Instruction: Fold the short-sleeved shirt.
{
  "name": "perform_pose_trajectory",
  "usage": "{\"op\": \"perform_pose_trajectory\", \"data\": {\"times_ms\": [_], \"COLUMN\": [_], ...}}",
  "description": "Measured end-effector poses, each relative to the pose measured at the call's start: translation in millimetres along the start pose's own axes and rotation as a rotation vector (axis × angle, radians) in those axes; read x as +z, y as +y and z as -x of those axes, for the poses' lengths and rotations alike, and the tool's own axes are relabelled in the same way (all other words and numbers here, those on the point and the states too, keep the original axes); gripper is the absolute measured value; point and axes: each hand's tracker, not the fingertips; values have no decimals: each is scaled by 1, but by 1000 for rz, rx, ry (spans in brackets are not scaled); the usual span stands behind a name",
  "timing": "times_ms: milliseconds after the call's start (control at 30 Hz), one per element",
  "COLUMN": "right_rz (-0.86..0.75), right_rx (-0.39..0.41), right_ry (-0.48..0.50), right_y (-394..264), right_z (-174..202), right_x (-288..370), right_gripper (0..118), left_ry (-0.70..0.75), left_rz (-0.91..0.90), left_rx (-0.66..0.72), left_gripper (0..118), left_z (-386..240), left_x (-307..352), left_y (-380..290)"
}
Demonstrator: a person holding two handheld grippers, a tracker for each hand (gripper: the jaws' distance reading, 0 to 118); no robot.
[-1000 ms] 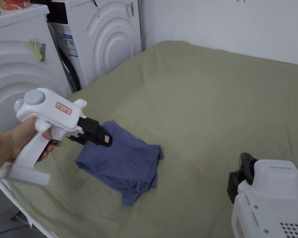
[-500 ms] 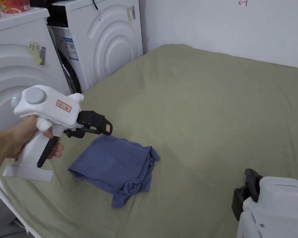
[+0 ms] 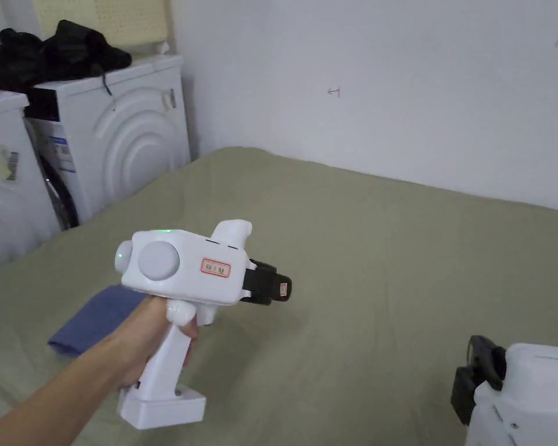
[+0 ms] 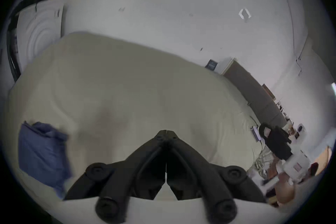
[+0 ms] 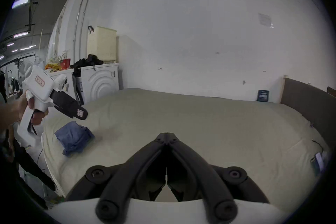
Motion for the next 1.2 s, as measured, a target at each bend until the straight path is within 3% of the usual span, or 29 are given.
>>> {"op": "perform_pose_trajectory", "data": {"times_ms": [100,200,267,400,600,1100,1133,1167,1200], "right_rz": [-6,6,3,-1,-40,-88,-90,-91,-90], "right_rx": [39,49,43,55,18,-4,-3,-2,-2], "right_ry": [-57,-107,-126,-202,-237,-240,-238,-235,-236], "right_y": [8,15,16,15,18,31,31,30,30], "right_z": [-51,-96,-119,-148,-158,-149,-148,-147,-147], "right_x": [27,47,58,73,90,90,90,90,90], "right_gripper": [0,0,0,0,0,1,3,14,37], "left_ry": [63,232,210,260,273,274,271,268,276], "left_rz": [-130,-281,-370,-446,-442,-460,-458,-459,-461], "left_rx": [-45,-174,-156,-254,-348,-342,-334,-328,-317], "left_gripper": [1,1,1,1,1,3,7,19,34], "left_z": [-89,-157,-192,-243,-262,-258,-256,-255,-253], "left_x": [-22,-40,-40,-32,-21,-1,1,2,4], "left_y": [-23,-41,-51,-61,-70,-71,-71,-71,-70]}}
